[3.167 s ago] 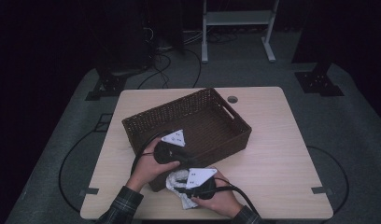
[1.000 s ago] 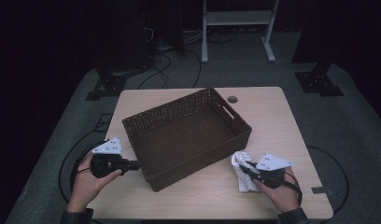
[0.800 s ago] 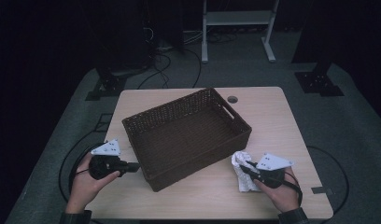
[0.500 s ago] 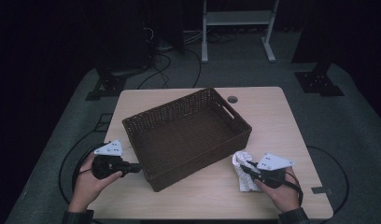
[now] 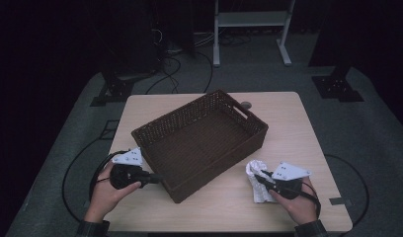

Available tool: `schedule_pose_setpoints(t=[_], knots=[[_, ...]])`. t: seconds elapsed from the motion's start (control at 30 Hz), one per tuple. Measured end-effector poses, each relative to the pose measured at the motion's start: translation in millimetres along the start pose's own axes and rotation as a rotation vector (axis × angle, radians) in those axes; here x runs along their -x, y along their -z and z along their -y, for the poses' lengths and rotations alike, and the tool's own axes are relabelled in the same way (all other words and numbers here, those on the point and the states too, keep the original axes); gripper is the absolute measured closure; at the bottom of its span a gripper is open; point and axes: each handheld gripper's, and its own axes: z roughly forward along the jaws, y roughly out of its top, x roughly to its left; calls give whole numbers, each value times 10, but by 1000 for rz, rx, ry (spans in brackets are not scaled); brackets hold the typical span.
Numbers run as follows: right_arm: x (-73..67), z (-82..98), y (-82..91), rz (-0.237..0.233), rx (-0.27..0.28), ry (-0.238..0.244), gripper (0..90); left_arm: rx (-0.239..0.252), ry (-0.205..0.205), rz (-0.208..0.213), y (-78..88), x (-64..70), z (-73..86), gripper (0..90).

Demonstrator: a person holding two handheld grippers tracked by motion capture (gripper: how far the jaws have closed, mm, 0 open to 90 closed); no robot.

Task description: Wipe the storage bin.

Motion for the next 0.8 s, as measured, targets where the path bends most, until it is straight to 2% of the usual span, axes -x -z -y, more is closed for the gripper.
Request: schedule_pose_setpoints(t=[0.3, 0.57, 0.8], knots=[[8, 42, 39, 10, -8, -5, 776, 11, -38, 42, -223, 53, -169, 896], [15, 57, 70, 17, -8, -8, 776, 9, -84, 78, -494, 122, -425, 896], [27, 61, 70, 20, -7, -8, 776, 21, -93, 110, -696, 136, -582, 896]])
